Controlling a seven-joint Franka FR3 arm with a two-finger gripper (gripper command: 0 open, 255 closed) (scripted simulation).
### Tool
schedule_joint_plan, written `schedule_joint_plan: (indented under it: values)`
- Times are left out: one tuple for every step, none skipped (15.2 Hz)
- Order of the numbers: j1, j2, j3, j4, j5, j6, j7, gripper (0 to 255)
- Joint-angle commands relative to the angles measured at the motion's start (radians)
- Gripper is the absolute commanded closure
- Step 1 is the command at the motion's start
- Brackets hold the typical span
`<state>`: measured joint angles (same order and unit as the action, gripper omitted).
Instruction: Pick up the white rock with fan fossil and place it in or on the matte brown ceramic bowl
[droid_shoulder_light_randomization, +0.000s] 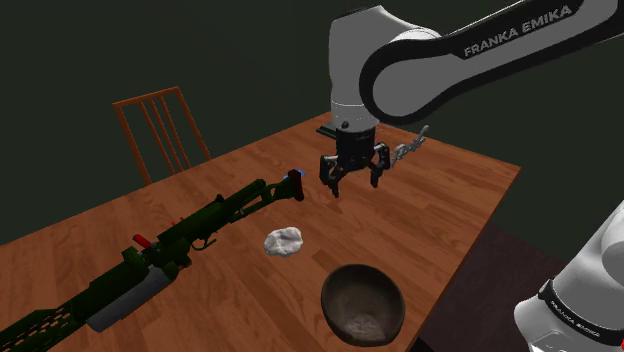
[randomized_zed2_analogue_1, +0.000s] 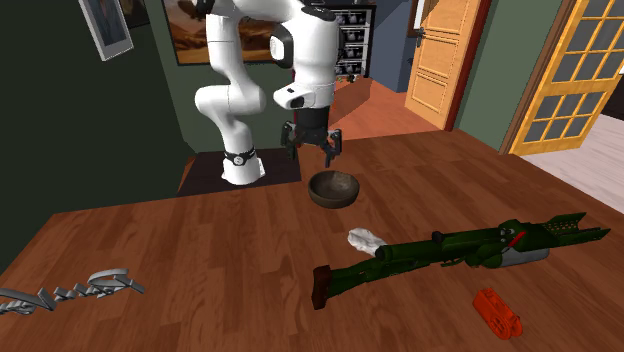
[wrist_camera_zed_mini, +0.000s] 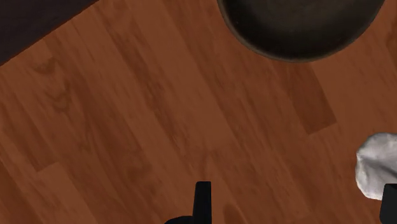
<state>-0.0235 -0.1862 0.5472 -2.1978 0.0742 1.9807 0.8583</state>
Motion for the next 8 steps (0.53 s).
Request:
schedule_joint_plan:
  values:
    - [-0.001,0.087,0.033,0.049,-0.043,0.025,0.077,0]
    - [0.0,0.133,0.046,0.074,-0.069,0.036,0.115,0]
    - [0.004,0.179,0.056,0.1,-0.097,0.046,0.153,0]
    - [0.011,0.226,0.063,0.128,-0.127,0.054,0.191,0]
    - [0.019,0.273,0.068,0.157,-0.157,0.059,0.228,0]
    - [0.03,0.32,0.07,0.189,-0.188,0.063,0.264,0]
    - [0.044,0.368,0.069,0.221,-0.218,0.065,0.299,0]
    - [0.061,0.414,0.065,0.256,-0.246,0.066,0.332,0]
